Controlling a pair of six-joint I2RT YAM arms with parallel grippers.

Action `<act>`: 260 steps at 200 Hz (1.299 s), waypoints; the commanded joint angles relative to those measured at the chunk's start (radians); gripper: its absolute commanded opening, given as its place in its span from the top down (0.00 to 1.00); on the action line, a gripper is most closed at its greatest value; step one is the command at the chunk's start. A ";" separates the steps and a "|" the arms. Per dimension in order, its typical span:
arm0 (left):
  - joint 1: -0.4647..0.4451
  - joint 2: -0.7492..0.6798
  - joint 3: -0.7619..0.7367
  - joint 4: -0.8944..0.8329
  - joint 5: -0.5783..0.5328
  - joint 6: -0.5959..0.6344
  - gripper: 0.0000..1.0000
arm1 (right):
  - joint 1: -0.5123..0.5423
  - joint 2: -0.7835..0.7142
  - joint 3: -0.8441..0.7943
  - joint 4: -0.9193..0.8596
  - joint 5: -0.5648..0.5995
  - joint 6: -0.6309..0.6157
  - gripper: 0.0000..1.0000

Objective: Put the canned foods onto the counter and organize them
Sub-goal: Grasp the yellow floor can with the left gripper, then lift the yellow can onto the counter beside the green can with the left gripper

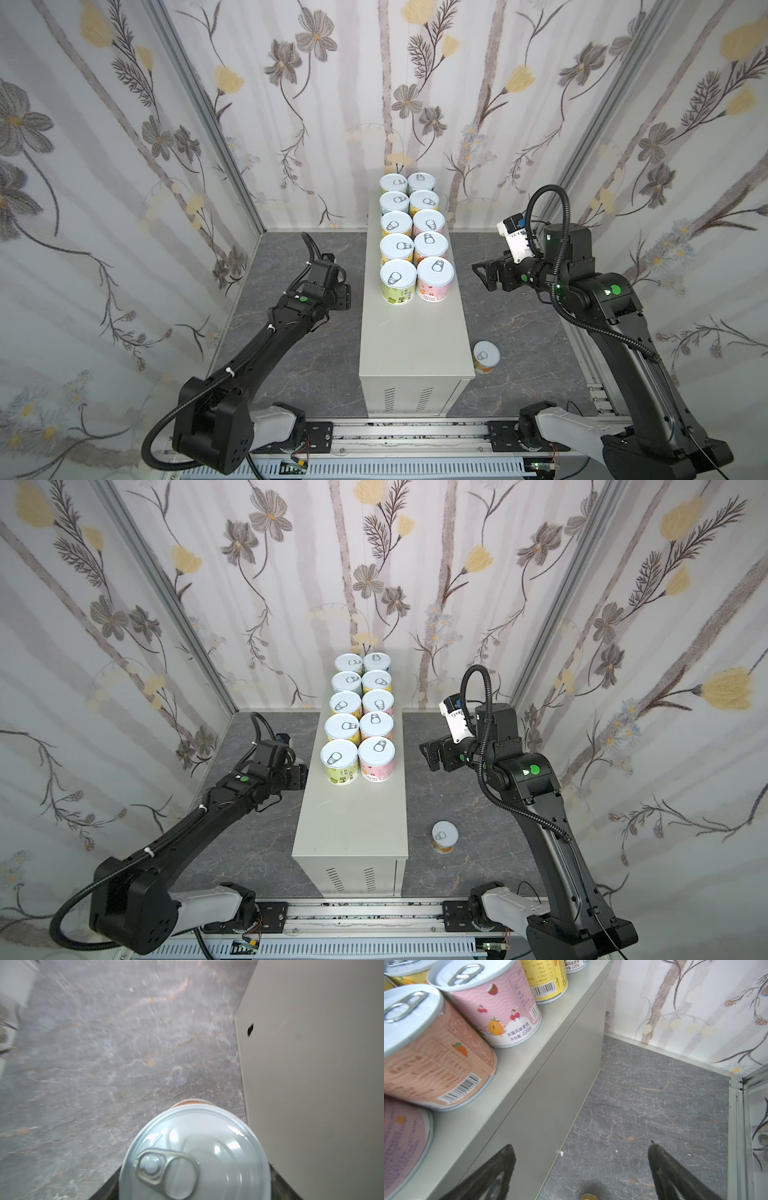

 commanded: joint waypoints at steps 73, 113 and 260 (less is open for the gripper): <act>-0.002 -0.275 0.437 -0.602 0.222 0.095 0.45 | 0.052 -0.050 0.011 0.069 -0.083 0.008 0.00; -0.065 -0.360 0.522 -0.630 0.339 0.103 0.47 | 0.218 -0.061 0.036 0.086 -0.059 -0.012 0.00; -0.241 -0.274 0.653 -0.627 0.514 0.127 0.49 | 0.329 -0.077 0.049 0.077 0.040 -0.003 0.00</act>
